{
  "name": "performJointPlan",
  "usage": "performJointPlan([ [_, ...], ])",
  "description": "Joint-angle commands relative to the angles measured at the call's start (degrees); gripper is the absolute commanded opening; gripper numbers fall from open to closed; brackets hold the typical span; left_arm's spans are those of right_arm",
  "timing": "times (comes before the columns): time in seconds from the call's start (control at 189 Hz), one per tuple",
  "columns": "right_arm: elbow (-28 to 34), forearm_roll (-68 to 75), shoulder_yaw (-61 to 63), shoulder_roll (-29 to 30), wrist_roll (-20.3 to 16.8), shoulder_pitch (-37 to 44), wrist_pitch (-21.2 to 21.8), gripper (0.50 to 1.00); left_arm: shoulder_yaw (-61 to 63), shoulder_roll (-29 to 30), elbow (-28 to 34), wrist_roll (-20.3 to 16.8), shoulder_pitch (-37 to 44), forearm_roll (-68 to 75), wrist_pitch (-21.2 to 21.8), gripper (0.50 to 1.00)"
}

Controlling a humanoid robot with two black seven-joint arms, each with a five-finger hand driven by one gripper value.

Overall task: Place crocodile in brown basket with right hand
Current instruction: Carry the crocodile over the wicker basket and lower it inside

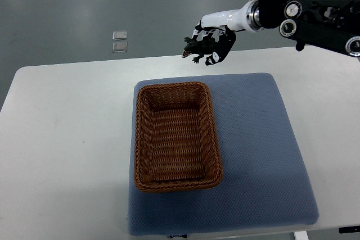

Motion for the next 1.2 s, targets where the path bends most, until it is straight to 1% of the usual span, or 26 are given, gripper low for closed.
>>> performJointPlan([
  [0.0,-1.25,0.01,-1.72,4.64,0.00,-0.03,-0.46,0.500,-0.16,0.00,-0.08,0.00,-0.01,-0.03,0.09,1.000],
  [0.186,-3.36,-0.16,-3.75,9.83,0.00,-1.96,-0.81,0.500,-0.25,0.00,-0.08,0.00,-0.01,0.06,0.00,1.000],
  [0.302,-3.45,-0.16,-3.75,11.33,0.09,-3.28,-0.90,0.500,-0.16,0.00,-0.08,0.00,-0.01,-0.03,0.00,1.000],
  [0.647,-3.89,-0.16,-3.75,13.87,0.09,-6.01,-1.60,0.529,-0.25,0.00,-0.08,0.00,-0.01,-0.03,0.00,1.000],
  [0.816,-3.89,-0.16,-3.84,14.05,0.18,-7.59,-1.60,0.564,-0.25,0.00,0.01,0.00,-0.01,-0.03,0.00,1.000],
  [0.922,-3.89,-0.16,-3.84,14.23,0.18,-8.64,-1.60,0.570,-0.25,0.00,0.01,0.00,-0.01,-0.03,0.00,1.000],
  [0.981,-3.98,-0.25,-3.84,14.23,0.18,-9.26,-1.60,0.588,-0.34,0.00,0.01,0.00,-0.01,-0.03,0.00,1.000],
  [1.092,-4.59,-0.34,-3.84,14.67,0.27,-10.40,-1.77,0.594,-0.34,0.00,0.01,0.00,-0.01,-0.11,0.00,1.000],
  [1.129,-4.86,-0.34,-3.84,15.10,0.27,-10.75,-2.30,0.623,-0.34,0.00,0.01,0.00,-0.01,-0.11,0.00,1.000],
  [1.14,-4.86,-0.34,-3.84,15.10,0.27,-10.75,-2.30,0.623,-0.34,0.00,0.01,0.00,-0.01,-0.11,0.00,1.000],
  [1.15,-4.94,-0.34,-3.84,15.19,0.27,-10.93,-2.56,0.637,-0.34,0.00,0.01,0.00,-0.01,-0.11,0.00,1.000],
  [1.193,-5.12,-0.43,-3.84,15.37,0.35,-11.45,-2.92,0.643,-0.34,0.00,0.01,0.00,0.08,-0.11,0.00,1.000],
])
